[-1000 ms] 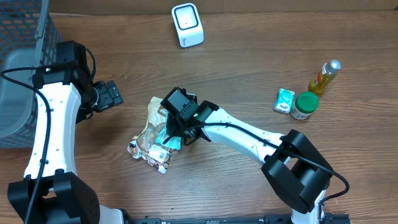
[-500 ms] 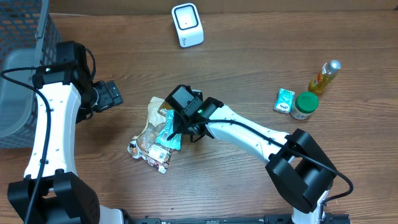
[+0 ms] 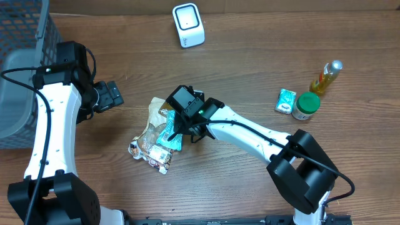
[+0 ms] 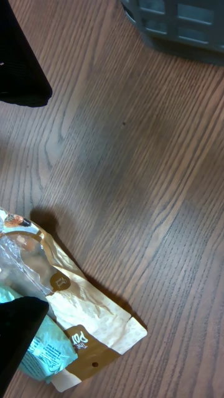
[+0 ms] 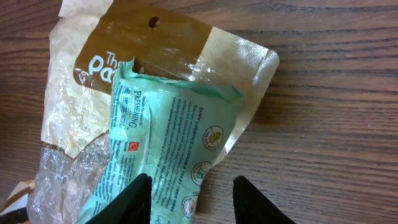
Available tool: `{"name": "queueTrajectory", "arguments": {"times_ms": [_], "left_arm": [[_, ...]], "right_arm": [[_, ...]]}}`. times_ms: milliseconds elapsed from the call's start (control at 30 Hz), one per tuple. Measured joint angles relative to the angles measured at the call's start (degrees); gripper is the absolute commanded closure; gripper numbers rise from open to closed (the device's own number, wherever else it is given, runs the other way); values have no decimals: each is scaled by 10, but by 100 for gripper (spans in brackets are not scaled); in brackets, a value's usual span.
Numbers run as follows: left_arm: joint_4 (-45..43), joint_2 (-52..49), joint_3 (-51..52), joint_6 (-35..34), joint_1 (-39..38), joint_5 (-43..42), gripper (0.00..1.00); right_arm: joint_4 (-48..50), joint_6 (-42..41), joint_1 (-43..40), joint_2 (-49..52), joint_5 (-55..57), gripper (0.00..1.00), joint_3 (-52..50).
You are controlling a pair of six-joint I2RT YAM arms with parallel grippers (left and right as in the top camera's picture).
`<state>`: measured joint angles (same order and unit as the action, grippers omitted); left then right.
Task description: Scan the item barcode
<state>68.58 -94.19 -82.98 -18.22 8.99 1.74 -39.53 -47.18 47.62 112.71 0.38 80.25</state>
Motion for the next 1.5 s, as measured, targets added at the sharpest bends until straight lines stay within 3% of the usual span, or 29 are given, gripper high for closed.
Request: {"name": "queueTrajectory", "arguments": {"times_ms": [300, 967, 1500], "left_arm": [[0, 0, 0, 0, 0, 0, 0], [0, 0, 0, 0, 0, 0, 0], [0, 0, 0, 0, 0, 0, 0]], "right_arm": [[26, -8, 0, 33, -22, 55, 0], [38, -47, 0, 49, -46, 66, 7], [38, -97, 0, 50, -64, 67, 8]]}}
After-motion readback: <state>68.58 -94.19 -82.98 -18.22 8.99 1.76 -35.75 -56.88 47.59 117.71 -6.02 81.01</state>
